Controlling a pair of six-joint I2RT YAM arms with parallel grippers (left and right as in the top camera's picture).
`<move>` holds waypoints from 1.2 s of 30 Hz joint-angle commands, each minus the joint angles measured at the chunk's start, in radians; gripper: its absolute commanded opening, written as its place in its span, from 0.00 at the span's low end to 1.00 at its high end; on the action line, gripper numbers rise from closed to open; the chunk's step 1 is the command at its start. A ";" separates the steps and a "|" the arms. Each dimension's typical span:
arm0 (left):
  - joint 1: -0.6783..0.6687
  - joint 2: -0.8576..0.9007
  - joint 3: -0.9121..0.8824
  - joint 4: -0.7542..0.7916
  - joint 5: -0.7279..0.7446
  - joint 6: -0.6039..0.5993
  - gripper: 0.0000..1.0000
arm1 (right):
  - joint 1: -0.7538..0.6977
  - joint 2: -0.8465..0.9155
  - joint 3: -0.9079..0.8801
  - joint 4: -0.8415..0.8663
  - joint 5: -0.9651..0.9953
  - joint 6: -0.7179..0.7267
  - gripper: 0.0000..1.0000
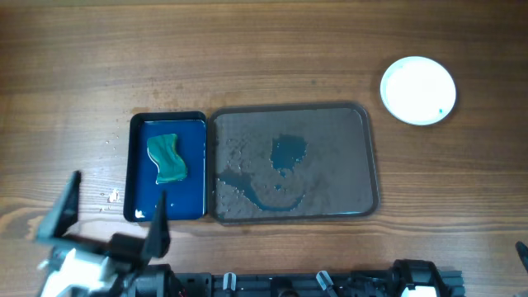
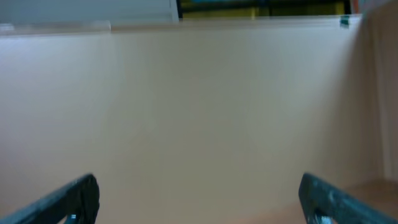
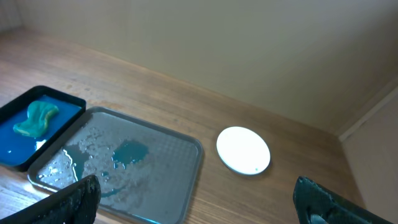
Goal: Clean dirty plates on tray and stack at the side
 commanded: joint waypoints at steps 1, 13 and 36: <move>0.042 -0.092 -0.238 0.181 0.146 -0.005 1.00 | 0.006 0.003 -0.002 0.002 0.013 -0.012 1.00; 0.043 -0.093 -0.627 0.613 0.179 -0.006 1.00 | 0.006 0.003 -0.002 0.002 0.013 -0.011 1.00; 0.042 -0.093 -0.754 0.222 -0.201 -0.607 1.00 | 0.006 0.003 -0.002 0.002 0.013 -0.011 1.00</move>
